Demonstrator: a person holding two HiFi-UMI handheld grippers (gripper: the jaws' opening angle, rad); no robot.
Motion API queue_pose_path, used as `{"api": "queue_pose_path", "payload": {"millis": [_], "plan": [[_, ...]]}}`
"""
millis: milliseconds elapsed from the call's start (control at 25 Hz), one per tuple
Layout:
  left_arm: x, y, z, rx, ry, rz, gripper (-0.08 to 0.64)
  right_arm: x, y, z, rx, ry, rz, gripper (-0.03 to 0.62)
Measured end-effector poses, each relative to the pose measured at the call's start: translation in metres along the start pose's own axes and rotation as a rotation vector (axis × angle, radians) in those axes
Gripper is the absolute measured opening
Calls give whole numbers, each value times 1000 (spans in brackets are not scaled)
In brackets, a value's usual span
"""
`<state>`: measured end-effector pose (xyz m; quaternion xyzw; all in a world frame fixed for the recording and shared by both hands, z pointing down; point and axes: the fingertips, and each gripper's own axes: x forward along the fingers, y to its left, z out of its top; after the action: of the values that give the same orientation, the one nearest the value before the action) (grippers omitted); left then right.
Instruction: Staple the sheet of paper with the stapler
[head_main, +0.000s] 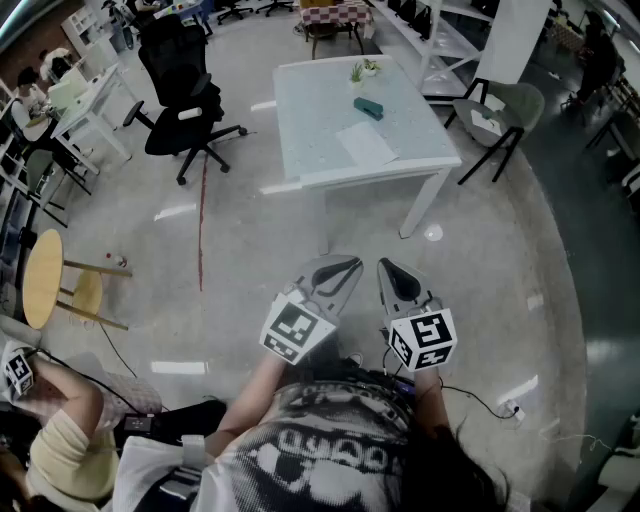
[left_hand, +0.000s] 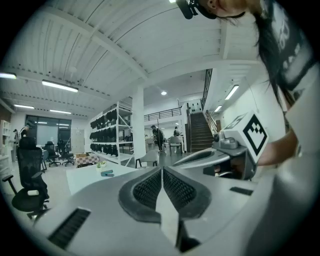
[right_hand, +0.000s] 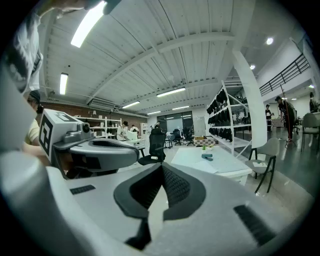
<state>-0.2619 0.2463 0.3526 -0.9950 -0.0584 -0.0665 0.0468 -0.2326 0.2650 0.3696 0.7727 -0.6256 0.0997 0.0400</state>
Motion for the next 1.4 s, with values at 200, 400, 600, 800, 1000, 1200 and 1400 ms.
{"api": "queue_pose_path", "payload": {"millis": [200,400,600,800,1000,1200,1400], "plan": [[5,-2,-3,-1,7,9,9,-2,-8,-1,24,-18,8,-8],[8,-3,-8,-3,33,16,9,-2,-10,-3,51,-30,31,-8],[17,4,-13,0,58,24,9,3,-19,-10,73,-24,35,-6],[36,13,-16,3,81,6,9,16,-45,-8,103,-28,15,-6],[68,43,-25,-8,93,-7,9,48,-76,-10,117,-11,-2,-6],[112,94,-33,-23,92,-30,9,98,-111,-9,118,21,-30,-2],[158,160,-31,-28,99,-63,9,162,-151,1,134,66,-66,-2]]}}
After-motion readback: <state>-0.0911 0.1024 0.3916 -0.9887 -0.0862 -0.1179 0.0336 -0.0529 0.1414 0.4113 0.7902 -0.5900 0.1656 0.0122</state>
